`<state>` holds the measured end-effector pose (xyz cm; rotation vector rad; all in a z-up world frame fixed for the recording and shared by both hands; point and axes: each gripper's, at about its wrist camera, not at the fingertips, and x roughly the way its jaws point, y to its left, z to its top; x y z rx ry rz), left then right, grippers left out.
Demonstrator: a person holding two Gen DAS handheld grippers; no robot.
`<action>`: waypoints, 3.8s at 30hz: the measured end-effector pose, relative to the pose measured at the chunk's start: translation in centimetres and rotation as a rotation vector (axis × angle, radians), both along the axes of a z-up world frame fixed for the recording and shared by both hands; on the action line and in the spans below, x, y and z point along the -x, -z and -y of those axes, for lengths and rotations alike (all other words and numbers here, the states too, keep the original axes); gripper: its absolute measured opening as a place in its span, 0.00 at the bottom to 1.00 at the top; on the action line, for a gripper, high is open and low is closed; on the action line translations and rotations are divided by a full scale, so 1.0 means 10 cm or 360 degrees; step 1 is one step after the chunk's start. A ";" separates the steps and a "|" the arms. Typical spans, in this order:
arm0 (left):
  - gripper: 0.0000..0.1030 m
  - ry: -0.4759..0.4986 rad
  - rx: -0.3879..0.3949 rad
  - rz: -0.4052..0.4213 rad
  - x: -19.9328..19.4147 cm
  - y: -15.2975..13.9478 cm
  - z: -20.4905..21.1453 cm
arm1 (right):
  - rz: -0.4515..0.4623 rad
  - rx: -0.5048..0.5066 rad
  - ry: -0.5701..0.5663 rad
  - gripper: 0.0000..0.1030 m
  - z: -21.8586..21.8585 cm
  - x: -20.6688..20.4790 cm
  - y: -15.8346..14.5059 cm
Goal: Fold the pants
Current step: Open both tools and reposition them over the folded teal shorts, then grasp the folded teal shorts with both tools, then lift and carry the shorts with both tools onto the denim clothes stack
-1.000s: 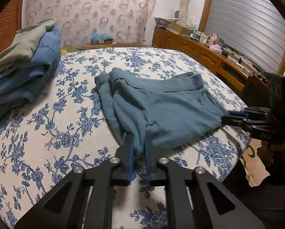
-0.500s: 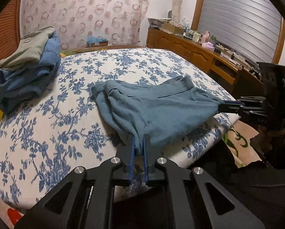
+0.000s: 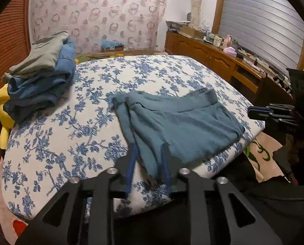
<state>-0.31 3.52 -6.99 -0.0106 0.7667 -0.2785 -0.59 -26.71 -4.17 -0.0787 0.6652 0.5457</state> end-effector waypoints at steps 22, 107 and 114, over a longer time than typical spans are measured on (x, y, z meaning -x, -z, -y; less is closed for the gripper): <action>0.80 -0.0090 -0.0045 -0.0044 -0.72 0.11 -0.03 | -0.0097 -0.0012 0.0143 0.49 -0.11 -0.60 0.24; 0.17 -0.0165 0.0048 0.0442 -1.84 -1.35 -0.88 | 0.0458 -0.0158 -0.0329 0.10 -1.36 -2.53 -1.02; 0.17 -0.0361 -0.0012 0.0548 -1.78 -1.50 -1.23 | 0.0558 -0.0208 -0.0473 0.10 -1.84 -2.97 -1.19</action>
